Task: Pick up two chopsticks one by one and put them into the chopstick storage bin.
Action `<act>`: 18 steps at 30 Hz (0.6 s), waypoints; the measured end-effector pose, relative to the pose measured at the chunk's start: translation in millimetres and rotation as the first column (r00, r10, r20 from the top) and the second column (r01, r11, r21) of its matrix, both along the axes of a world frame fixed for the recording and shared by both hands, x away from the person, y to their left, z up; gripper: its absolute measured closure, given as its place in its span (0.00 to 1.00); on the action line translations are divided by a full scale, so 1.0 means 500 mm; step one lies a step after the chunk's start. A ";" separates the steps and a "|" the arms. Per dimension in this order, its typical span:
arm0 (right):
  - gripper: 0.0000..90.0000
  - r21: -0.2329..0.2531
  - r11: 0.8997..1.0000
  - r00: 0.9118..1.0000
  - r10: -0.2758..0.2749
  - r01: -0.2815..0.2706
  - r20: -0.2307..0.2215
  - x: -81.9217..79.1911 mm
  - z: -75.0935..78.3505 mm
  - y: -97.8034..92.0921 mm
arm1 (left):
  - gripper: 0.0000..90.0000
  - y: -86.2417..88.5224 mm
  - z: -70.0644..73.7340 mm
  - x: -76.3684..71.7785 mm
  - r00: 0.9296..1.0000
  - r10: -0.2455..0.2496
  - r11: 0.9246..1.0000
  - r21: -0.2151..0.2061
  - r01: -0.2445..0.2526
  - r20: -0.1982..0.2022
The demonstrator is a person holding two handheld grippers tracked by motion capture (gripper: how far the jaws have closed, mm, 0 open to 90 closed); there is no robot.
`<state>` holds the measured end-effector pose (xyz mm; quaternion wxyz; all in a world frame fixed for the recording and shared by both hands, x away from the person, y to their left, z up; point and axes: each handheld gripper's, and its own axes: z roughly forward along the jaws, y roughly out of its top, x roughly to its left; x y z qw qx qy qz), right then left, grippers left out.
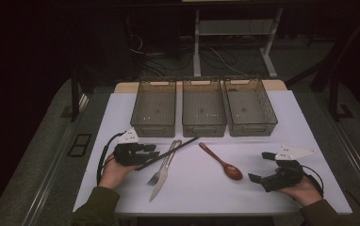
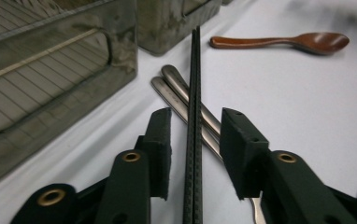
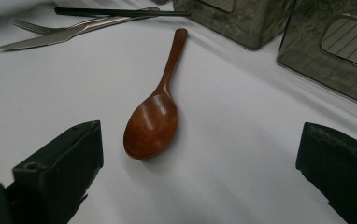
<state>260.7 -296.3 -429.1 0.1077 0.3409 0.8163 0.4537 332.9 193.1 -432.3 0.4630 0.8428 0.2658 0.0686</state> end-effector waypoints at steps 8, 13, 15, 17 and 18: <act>0.00 -0.001 1.000 1.000 -0.002 0.002 -0.002 0.000 0.000 0.000 | 0.80 -0.009 -0.011 -0.003 1.000 -0.021 0.999 0.033 0.022 -0.012; 0.00 -0.004 1.000 1.000 0.000 0.000 0.000 0.001 -0.001 0.000 | 0.83 -0.015 -0.016 -0.005 0.999 -0.035 0.997 0.063 0.035 -0.007; 0.00 -0.002 1.000 1.000 -0.002 0.002 -0.002 0.000 0.000 0.000 | 0.86 -0.016 -0.019 -0.005 0.999 -0.043 0.997 0.064 0.043 -0.009; 0.00 -0.003 1.000 1.000 -0.002 0.002 -0.002 0.000 -0.001 -0.001 | 0.87 -0.018 -0.019 -0.005 0.999 -0.042 0.997 0.064 0.043 -0.008; 0.00 -0.003 1.000 1.000 -0.002 0.002 -0.002 0.000 -0.001 -0.001 | 0.87 -0.019 -0.019 -0.005 0.999 -0.044 0.997 0.066 0.044 -0.005</act>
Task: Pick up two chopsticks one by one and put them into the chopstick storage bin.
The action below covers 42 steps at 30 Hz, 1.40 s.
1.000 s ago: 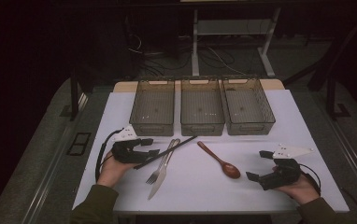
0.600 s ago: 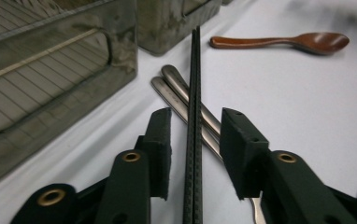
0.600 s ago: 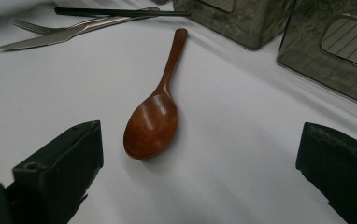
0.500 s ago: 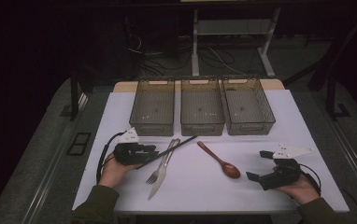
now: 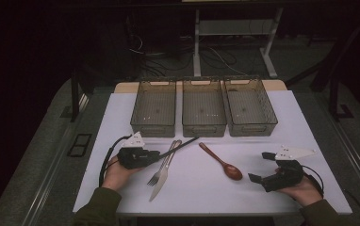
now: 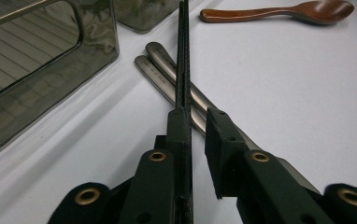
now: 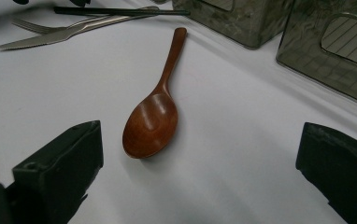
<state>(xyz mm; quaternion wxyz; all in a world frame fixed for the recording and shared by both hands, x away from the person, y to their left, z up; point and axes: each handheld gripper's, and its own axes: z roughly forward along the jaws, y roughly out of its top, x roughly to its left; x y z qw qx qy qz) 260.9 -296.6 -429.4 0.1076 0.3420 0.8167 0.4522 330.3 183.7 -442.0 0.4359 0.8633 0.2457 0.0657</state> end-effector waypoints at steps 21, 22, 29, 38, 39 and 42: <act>0.00 0.003 1.000 1.000 -0.003 0.003 -0.004 0.000 0.000 0.000 | 0.90 -0.006 -0.008 0.002 1.000 0.007 0.999 0.043 -0.007 0.013; 0.00 0.002 1.000 1.000 -0.002 0.002 -0.005 0.000 0.000 0.000 | 0.90 -0.006 -0.008 0.002 1.000 0.007 0.999 0.044 -0.007 0.014; 0.00 0.005 1.000 1.000 -0.003 0.003 -0.005 0.000 0.000 0.000 | 0.90 -0.008 -0.008 0.001 1.000 -0.004 0.999 0.045 0.004 0.013; 0.00 0.006 1.000 1.000 -0.002 0.002 -0.004 0.000 0.000 0.000 | 0.89 -0.016 -0.013 -0.001 1.000 -0.017 0.998 0.057 0.017 -0.002; 0.00 0.006 1.000 1.000 -0.003 0.003 -0.004 0.000 0.000 -0.001 | 0.89 -0.017 -0.013 -0.001 1.000 -0.021 0.998 0.061 0.021 -0.003; 0.00 0.006 1.000 1.000 -0.003 0.003 -0.004 0.000 0.000 -0.001 | 0.89 -0.018 -0.014 -0.002 1.000 -0.025 0.998 0.065 0.026 -0.007</act>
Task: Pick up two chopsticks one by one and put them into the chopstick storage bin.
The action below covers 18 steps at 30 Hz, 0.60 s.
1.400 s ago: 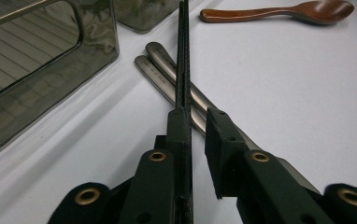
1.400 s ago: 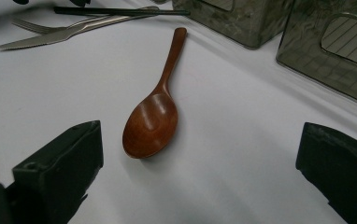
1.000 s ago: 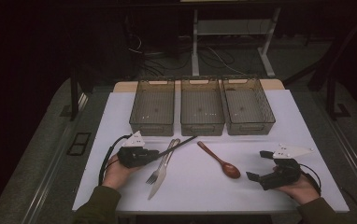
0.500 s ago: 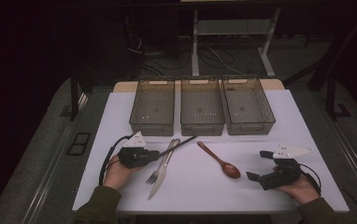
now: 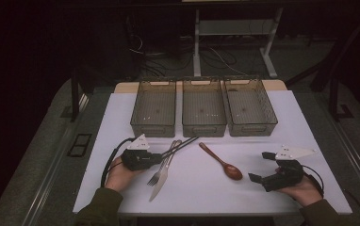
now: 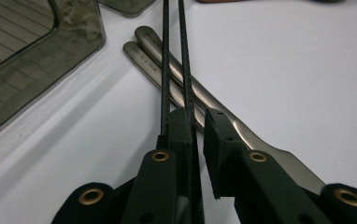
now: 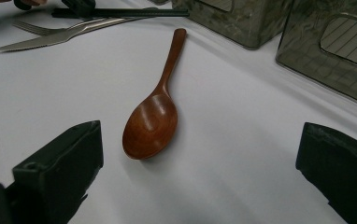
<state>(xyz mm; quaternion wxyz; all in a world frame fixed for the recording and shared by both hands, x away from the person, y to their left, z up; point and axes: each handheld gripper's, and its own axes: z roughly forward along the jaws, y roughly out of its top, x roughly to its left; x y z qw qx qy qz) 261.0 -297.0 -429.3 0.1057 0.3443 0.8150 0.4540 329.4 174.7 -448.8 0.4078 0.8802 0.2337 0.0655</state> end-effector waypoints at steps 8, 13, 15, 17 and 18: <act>0.00 0.000 1.000 1.000 0.001 -0.001 -0.001 0.000 0.000 0.000 | 0.89 -0.008 -0.006 -0.001 1.000 -0.012 1.000 0.025 0.013 -0.009; 0.00 -0.001 1.000 1.000 0.001 -0.001 -0.002 0.000 0.000 0.000 | 0.90 -0.009 -0.006 -0.001 1.000 -0.008 1.000 0.024 0.008 -0.008; 0.00 -0.001 1.000 1.000 0.000 0.000 -0.002 0.000 0.000 0.000 | 0.91 -0.009 -0.007 -0.001 1.000 -0.007 1.000 0.022 0.007 -0.010; 0.00 0.001 1.000 1.000 0.000 0.000 -0.002 0.000 0.000 0.000 | 0.93 -0.010 -0.006 -0.001 1.000 -0.010 1.000 0.021 0.010 -0.013; 0.00 0.000 1.000 1.000 0.003 -0.003 0.003 0.001 0.000 0.000 | 0.93 -0.010 -0.006 -0.001 1.000 -0.009 1.000 0.023 0.009 -0.012</act>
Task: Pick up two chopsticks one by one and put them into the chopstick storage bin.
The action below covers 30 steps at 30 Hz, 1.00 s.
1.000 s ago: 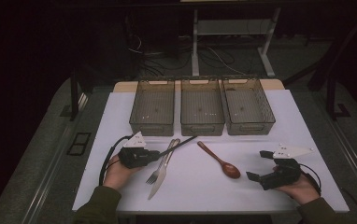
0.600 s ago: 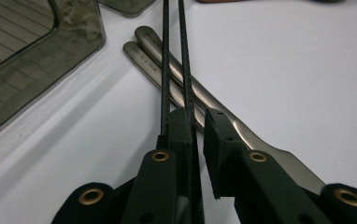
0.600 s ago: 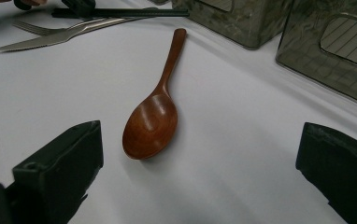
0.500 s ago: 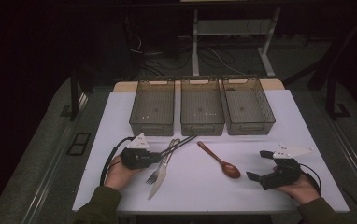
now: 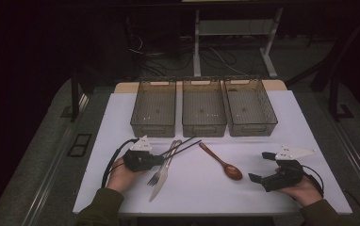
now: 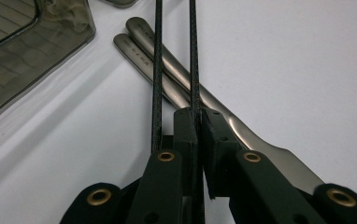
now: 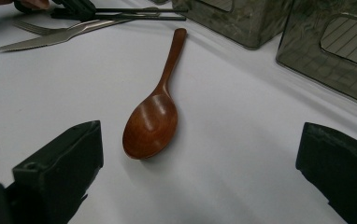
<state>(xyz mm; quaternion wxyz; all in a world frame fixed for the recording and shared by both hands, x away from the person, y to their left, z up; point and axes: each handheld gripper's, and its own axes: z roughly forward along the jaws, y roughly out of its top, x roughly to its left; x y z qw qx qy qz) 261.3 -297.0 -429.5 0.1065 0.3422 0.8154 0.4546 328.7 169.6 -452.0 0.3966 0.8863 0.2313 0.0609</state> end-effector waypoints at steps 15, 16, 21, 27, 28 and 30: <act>0.00 -0.002 1.000 1.000 -0.001 0.001 -0.001 0.000 0.000 0.000 | 0.94 0.000 0.006 -0.002 1.000 0.023 1.000 -0.014 -0.024 -0.013; 0.00 -0.005 1.000 1.000 0.001 -0.001 0.001 0.000 0.000 0.001 | 0.94 0.000 0.007 -0.002 1.000 0.025 1.000 -0.018 -0.025 -0.012; 0.00 -0.008 1.000 1.000 -0.003 0.003 0.007 0.000 -0.002 0.001 | 0.94 0.003 0.013 -0.004 0.999 0.031 0.999 -0.037 -0.032 -0.012; 0.00 -0.005 1.000 1.000 -0.025 0.025 0.002 0.006 -0.014 -0.003 | 0.94 0.006 0.023 -0.009 0.999 0.038 0.997 -0.063 -0.038 -0.010; 0.00 -0.002 1.000 1.000 -0.031 0.031 0.002 0.007 -0.015 -0.004 | 0.94 0.007 0.026 -0.010 0.999 0.035 0.998 -0.060 -0.035 -0.009; 0.00 -0.006 0.999 0.999 -0.038 0.038 0.008 0.009 -0.017 -0.003 | 0.94 0.008 0.031 -0.013 0.999 0.036 0.997 -0.065 -0.036 -0.006</act>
